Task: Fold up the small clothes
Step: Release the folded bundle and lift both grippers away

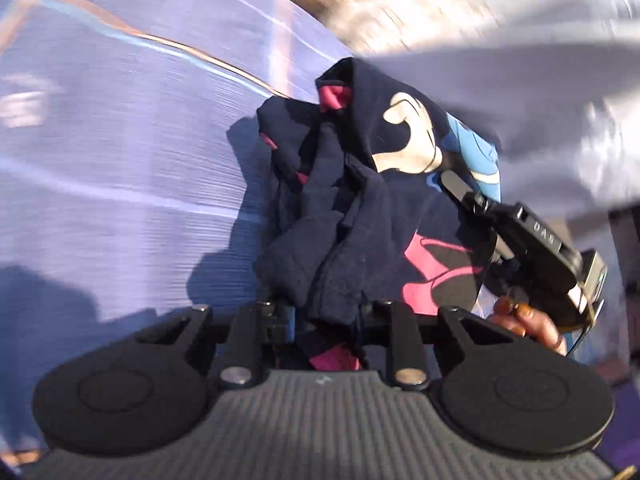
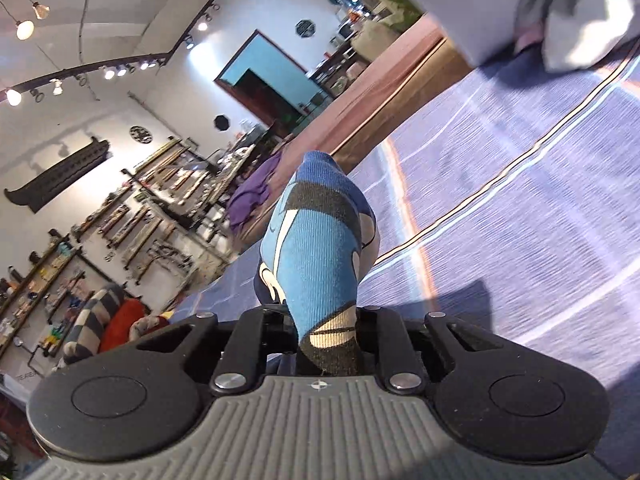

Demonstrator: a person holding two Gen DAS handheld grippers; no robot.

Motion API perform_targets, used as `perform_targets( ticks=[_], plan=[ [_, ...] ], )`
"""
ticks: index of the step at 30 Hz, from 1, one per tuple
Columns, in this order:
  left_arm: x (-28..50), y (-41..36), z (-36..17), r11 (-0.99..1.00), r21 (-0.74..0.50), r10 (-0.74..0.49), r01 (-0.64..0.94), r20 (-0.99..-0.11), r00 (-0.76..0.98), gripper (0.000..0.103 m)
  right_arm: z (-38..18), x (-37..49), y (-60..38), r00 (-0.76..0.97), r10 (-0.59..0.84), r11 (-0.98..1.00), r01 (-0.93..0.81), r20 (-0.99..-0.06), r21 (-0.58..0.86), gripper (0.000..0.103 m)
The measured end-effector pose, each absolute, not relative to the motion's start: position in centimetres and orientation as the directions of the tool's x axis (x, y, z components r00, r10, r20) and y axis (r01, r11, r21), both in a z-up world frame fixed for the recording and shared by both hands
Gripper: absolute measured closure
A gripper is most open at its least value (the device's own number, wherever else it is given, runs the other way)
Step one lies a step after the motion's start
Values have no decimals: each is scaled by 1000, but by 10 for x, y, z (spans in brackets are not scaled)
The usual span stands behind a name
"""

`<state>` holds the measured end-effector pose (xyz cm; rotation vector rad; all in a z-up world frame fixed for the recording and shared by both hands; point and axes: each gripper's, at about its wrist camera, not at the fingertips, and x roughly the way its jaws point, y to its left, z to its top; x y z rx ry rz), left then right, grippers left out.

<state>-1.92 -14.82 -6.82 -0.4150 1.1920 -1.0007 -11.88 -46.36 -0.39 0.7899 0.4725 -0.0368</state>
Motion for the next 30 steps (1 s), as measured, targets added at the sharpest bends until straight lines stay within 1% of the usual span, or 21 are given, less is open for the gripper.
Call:
perform_targets(
  ticks=[3,5,6,7,8,9,10,11,12,13,14,15,16,17,19,20,21,23,24,27,30],
  plan=[
    [-44,-240,-64,496,-661,-781,564,-623,-44,78,-7,-160,-523,870,-1,716,345,-493,607,72],
    [-62,-287,-67,494,-589,-750,639,-661,-30,77,-18,-186,-554,830,-114,709,453,-546,541,72],
    [-67,-304,-71,508,-562,-734,653,-679,-15,75,-26,-195,-566,809,-149,703,491,-569,514,71],
    [-70,-316,-78,526,-561,-722,640,-691,-12,73,-37,-205,-580,781,-180,687,535,-599,491,68],
    [-72,-322,-85,544,-569,-715,617,-699,-14,69,-48,-212,-592,766,-180,667,557,-618,495,65],
    [-73,-322,-93,565,-567,-705,599,-709,-7,66,-62,-218,-600,758,-167,643,568,-630,513,60],
    [-72,-319,-99,579,-563,-699,589,-715,4,63,-75,-224,-608,752,-164,621,581,-638,526,50],
    [-71,-313,-100,573,-567,-707,592,-707,8,63,-84,-230,-612,744,-180,592,605,-644,533,39],
    [-71,-306,-100,564,-558,-711,609,-703,13,63,-83,-238,-613,749,-211,574,616,-629,540,21],
    [-71,-300,-97,567,-532,-702,629,-711,31,62,-80,-245,-612,765,-244,569,611,-596,550,17],
    [-71,-293,-93,583,-492,-685,647,-726,65,53,-75,-251,-612,769,-288,566,617,-570,546,10],
    [-71,-288,-88,616,-429,-650,661,-750,118,48,-68,-257,-608,761,-342,568,635,-551,524,0],
    [-71,-282,-86,646,-359,-610,673,-773,174,46,-60,-263,-604,739,-400,570,664,-542,485,0],
    [-66,-280,-86,669,-291,-568,684,-793,219,46,-51,-265,-598,712,-446,575,693,-543,435,0],
    [-54,-280,-82,677,-236,-543,697,-799,258,46,-33,-272,-583,720,-461,632,677,-520,377,0],
    [-58,-279,-73,654,-223,-554,723,-791,258,40,-24,-271,-574,730,-445,662,658,-519,358,0],
    [-64,-282,-61,620,-195,-559,760,-790,254,34,-15,-272,-564,729,-423,695,642,-538,324,0],
    [-79,-296,-39,548,-109,-558,829,-786,266,3,1,-269,-542,706,-386,751,614,-594,243,0],
    [-89,-305,-27,506,-60,-569,860,-773,281,0,8,-266,-527,691,-367,784,590,-623,192,0],
    [-130,-326,5,361,78,-613,929,-731,299,0,25,-258,-489,684,-303,866,489,-664,108,0],
    [-161,-343,16,273,223,-576,936,-742,344,0,33,-250,-462,646,-282,903,428,-710,31,0]
  ],
)
